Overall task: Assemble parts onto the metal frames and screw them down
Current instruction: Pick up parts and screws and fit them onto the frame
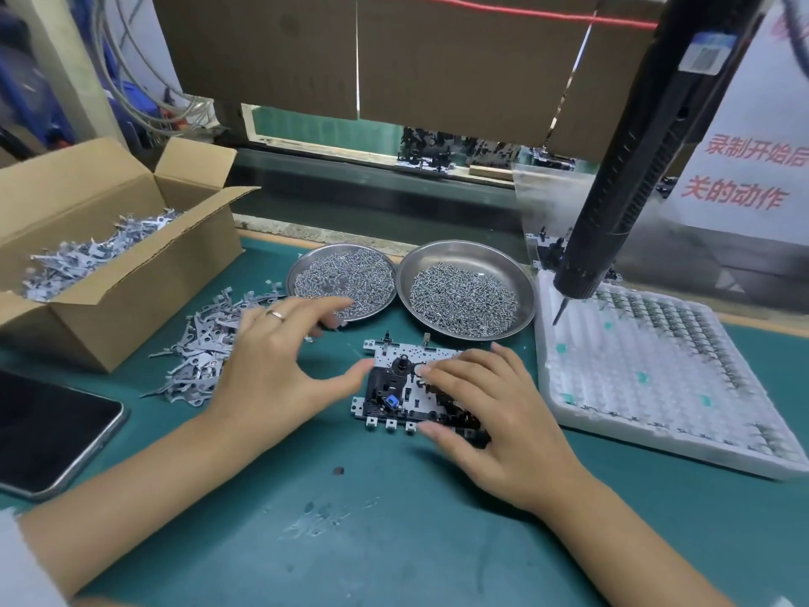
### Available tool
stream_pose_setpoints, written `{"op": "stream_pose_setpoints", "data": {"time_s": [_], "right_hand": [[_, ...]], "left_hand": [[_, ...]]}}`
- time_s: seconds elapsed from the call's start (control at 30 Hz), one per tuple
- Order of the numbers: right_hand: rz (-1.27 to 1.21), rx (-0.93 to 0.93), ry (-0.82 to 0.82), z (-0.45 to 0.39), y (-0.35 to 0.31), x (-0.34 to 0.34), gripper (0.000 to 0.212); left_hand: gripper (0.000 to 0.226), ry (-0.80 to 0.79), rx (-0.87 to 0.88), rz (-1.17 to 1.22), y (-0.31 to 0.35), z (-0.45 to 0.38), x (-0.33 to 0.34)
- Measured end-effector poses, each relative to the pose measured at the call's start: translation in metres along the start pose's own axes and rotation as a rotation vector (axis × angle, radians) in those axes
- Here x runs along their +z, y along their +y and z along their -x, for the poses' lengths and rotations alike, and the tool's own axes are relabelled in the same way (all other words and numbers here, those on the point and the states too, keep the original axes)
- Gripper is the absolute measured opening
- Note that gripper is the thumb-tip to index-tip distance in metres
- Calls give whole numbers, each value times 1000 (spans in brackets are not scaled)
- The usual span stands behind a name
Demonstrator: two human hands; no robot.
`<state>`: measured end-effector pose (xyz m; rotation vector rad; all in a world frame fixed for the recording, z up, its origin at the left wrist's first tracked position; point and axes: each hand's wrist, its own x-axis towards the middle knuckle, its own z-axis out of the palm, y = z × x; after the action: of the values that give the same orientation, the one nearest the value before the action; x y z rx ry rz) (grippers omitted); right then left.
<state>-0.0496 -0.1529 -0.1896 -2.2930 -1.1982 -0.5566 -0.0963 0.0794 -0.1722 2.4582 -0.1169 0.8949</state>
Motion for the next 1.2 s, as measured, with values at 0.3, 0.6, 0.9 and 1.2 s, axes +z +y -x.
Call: {"op": "stream_pose_setpoints", "data": {"time_s": [0.3,0.6,0.9,1.2], "right_hand": [[-899,586,219,-9,-19,-10,18],[-834,571,159,-12,-13,-10,18],[-373,326,180,-5,-3,5,16],[-391,271,139,1,-8,7,16]], "left_hand": [[52,175,303,113,53,-2,36],[50,72,267,181,42,4,40],[12,-92,27,355,34,4,36],[11,-241,-162,400,34,4,34]]}}
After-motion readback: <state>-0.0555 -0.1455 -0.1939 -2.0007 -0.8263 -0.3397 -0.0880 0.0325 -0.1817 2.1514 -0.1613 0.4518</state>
